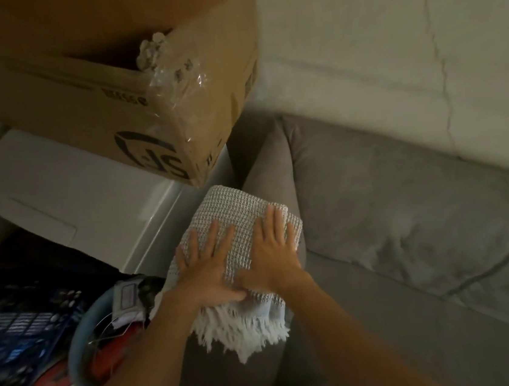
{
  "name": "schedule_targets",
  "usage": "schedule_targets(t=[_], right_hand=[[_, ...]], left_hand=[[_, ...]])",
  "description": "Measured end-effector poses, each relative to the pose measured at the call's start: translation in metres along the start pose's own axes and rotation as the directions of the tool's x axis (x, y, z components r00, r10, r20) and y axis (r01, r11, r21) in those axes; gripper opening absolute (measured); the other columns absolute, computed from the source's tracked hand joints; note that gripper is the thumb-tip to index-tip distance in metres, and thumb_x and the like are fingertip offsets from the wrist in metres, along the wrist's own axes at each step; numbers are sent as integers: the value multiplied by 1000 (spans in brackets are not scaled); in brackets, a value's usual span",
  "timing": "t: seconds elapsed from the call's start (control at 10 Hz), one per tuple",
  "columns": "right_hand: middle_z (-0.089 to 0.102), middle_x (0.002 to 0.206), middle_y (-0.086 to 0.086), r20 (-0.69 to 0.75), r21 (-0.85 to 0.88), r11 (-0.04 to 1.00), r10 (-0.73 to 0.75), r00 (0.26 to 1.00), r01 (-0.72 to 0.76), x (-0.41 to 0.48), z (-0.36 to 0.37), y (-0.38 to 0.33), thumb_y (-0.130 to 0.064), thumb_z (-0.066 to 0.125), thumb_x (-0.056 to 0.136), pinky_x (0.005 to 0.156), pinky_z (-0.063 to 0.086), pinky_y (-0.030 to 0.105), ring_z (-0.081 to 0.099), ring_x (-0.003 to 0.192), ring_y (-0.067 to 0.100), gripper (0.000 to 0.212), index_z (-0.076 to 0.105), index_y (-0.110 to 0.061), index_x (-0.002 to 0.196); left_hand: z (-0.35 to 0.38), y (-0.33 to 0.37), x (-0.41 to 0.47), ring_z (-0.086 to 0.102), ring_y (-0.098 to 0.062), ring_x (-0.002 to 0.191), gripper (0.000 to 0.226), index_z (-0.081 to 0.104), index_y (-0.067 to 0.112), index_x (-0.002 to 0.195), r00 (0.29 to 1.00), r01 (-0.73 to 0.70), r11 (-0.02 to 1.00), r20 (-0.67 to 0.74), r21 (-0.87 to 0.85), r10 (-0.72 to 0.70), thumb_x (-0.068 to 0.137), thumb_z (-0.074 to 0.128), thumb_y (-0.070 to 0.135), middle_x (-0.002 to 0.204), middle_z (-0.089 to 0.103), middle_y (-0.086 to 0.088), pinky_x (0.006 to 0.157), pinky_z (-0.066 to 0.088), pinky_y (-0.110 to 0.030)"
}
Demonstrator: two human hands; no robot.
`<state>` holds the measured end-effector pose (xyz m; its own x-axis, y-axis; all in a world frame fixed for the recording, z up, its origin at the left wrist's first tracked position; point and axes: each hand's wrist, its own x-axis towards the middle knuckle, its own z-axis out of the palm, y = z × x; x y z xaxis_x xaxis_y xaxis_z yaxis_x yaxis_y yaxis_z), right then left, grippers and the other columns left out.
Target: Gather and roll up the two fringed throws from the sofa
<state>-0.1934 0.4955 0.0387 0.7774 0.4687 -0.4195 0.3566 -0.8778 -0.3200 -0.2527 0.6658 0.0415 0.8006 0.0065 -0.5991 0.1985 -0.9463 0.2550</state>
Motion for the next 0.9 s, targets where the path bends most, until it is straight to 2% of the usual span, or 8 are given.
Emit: schedule_targets(t=[0.1,0.2,0.3,0.4,0.6,0.7,0.8,0.9], right_hand=[[-50,157,13,140,72,996,-63,988,54,10,8,5,-80,75,69,122,-12,61,-50,139,42,157,-35,-8,155],[-56,153,9,180,104,991,-101,978,83,19,18,15,-78,76,70,121,-13,60,-54,136,40,158,-41,-11,151],[-57,151,8,175,58,994,-100,979,92,27,33,24,-75,71,78,126,-7,61,-52,138,40,149,-42,-11,151],[-55,153,9,148,44,996,-82,986,76,35,37,26,-73,71,79,127,-5,60,-50,140,40,147,-40,-12,152],[-46,159,16,105,-99,995,-5,994,15,25,31,12,-74,73,76,127,0,60,-39,146,45,149,-35,-8,155],[-34,166,17,76,-48,999,-18,997,22,10,22,6,-62,77,82,126,5,60,-31,151,46,140,-26,-8,160],[-9,173,16,-8,72,996,-44,999,44,-14,10,7,-40,71,95,129,15,58,-14,158,43,105,-2,-12,166],[43,156,15,-113,90,994,-50,992,60,-29,1,7,-22,62,95,120,35,55,35,148,38,55,49,-12,148]], left_hand=[[3,-3,5,-51,-37,145,162,-44,50,148,1000,3,1000,-9,10,-3,53,81,88,154,-59,13,121,-16,-72],[10,-6,11,-52,-37,143,165,-44,48,149,1000,12,1000,-6,-9,-12,50,83,87,154,-59,12,121,-16,-73],[20,-4,20,-54,-40,142,164,-44,47,149,1000,20,1000,-20,-13,-21,51,82,87,153,-60,9,120,-18,-73],[22,-4,29,-54,-39,142,163,-44,49,149,998,27,999,-47,-36,-29,53,82,86,153,-60,10,119,-19,-73],[26,4,18,-51,-38,144,163,-43,48,150,994,55,998,-93,-10,-55,55,84,82,154,-59,11,119,-19,-72],[23,12,6,-48,-39,146,163,-43,45,152,987,82,995,-141,48,-75,57,86,79,155,-58,9,118,-21,-68],[19,19,-6,-43,-39,149,152,-36,43,157,983,71,997,-172,36,-63,70,85,70,161,-51,8,118,-21,-62],[16,25,-17,-14,-41,161,107,-2,37,169,969,46,999,-244,3,-44,95,74,41,177,-16,0,129,-3,-60]])
